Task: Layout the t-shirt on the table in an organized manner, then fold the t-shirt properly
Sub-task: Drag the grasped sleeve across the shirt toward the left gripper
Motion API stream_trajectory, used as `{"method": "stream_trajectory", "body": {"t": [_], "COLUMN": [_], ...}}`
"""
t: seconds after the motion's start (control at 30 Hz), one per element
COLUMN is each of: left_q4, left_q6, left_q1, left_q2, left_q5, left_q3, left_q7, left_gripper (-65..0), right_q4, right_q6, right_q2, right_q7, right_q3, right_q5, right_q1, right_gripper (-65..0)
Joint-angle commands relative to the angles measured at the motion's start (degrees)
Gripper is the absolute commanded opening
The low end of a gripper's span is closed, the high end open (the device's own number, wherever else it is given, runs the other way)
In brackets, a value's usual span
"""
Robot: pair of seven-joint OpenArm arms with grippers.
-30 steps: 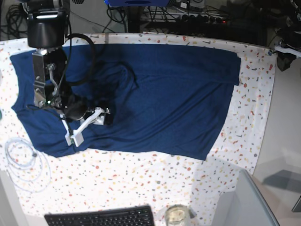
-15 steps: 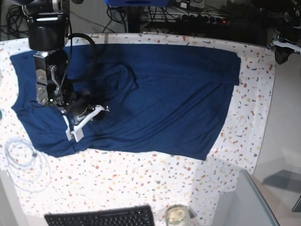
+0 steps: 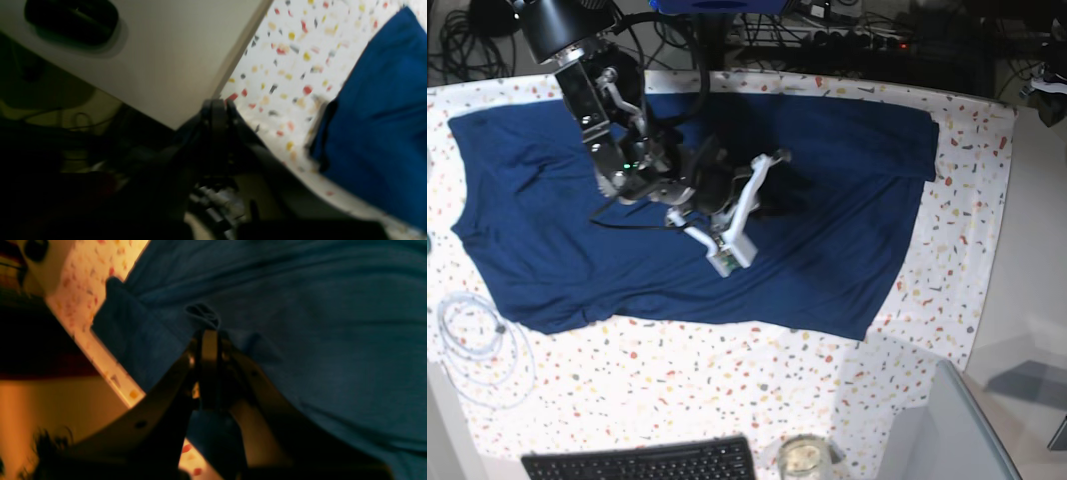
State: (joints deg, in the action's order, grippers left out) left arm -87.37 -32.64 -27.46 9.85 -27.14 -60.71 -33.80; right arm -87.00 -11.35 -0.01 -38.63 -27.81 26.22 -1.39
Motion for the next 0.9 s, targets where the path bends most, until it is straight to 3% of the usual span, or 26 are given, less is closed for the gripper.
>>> {"method": "stream_trajectory", "body": {"t": [0.0, 0.17, 0.4, 0.77, 0.8, 0.87], "left_q4": [-1.29, -1.46, -1.46, -1.20, -1.20, -1.20], "left_q6": [-0.10, -0.10, -0.19, -0.19, -0.19, -0.19], "left_q1": [-0.10, 0.08, -0.36, 0.08, 0.08, 0.17], "left_q2": [0.83, -1.19, -2.07, -2.07, -2.07, -2.07], "left_q5": [1.86, 9.95, 10.12, 10.12, 10.12, 10.12], "left_q3": [-0.44, -0.44, -0.44, -0.26, -0.26, 0.27], "left_q7": [1.05, 1.32, 1.32, 1.32, 1.32, 1.32], "left_gripper": [-65.0, -65.0, -65.0, -65.0, -65.0, -65.0], "right_q4": [-0.95, -0.69, 4.32, 6.43, 6.17, 5.02], "right_q6": [0.50, 3.05, 3.13, 3.13, 3.13, 3.13], "right_q2": [-0.74, -2.14, -6.01, -6.45, -6.54, -6.54], "right_q7": [1.49, 2.81, 2.81, 2.90, 2.72, 2.72], "right_q3": [-2.38, -10.56, -14.87, -15.75, -15.75, -15.75], "right_q5": [0.99, 0.90, 0.82, 1.08, 1.08, 1.08], "right_q1": [2.14, 5.12, 7.76, 8.20, 8.29, 8.29], "right_gripper": [-64.8, -64.8, -64.8, -64.5, -63.0, -53.9]}}
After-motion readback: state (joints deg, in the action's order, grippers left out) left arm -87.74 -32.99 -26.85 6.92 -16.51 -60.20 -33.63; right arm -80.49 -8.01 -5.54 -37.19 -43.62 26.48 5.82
